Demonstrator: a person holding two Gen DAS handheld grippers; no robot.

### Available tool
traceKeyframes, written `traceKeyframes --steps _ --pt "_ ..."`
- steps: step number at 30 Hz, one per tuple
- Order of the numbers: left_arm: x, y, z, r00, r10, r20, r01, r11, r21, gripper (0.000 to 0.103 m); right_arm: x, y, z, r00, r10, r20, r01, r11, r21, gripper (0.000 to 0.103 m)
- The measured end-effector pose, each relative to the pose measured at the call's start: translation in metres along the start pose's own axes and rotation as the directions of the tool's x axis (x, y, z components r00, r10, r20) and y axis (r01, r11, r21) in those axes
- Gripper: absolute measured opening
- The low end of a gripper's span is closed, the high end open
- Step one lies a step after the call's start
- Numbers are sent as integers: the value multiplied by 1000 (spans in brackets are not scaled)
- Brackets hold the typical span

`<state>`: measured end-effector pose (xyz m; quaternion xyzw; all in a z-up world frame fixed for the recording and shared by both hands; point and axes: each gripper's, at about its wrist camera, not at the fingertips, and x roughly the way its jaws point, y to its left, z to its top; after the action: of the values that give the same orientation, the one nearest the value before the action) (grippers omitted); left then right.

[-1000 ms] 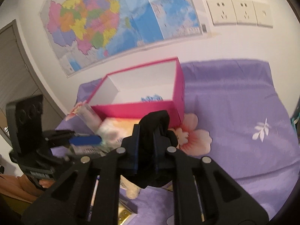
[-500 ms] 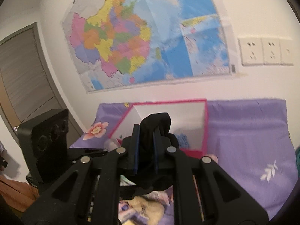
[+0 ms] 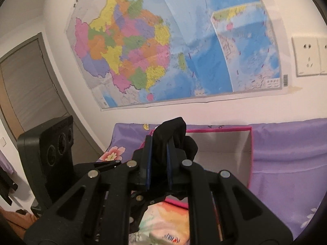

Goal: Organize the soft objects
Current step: 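Lower the black plush into the pink box and release it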

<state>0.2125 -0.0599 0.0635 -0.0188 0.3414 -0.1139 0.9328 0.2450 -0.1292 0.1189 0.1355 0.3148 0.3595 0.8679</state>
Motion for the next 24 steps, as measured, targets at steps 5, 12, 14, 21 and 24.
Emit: traceKeyframes --steps 5,12,14,21,24 --pt "22 4 -5 994 84 -68 -84 996 0 33 33 -24 -8 995 -71 -63 72 997 3 15" --pt "22 9 -20 992 87 -86 -88 996 -12 45 43 -54 -29 925 -348 -151 343 938 -56 26" --pt "13 10 -22 994 80 -71 -81 997 -14 45 37 -59 -30 921 -359 -150 356 933 -44 30" --pt "-42 23 -35 1000 4 24 -3 999 -53 52 3 -48 -40 939 -316 -136 311 949 -54 33" --pt "-69 30 -44 998 -2 64 7 998 -66 55 -15 -34 -44 965 -232 -124 229 973 -40 34"
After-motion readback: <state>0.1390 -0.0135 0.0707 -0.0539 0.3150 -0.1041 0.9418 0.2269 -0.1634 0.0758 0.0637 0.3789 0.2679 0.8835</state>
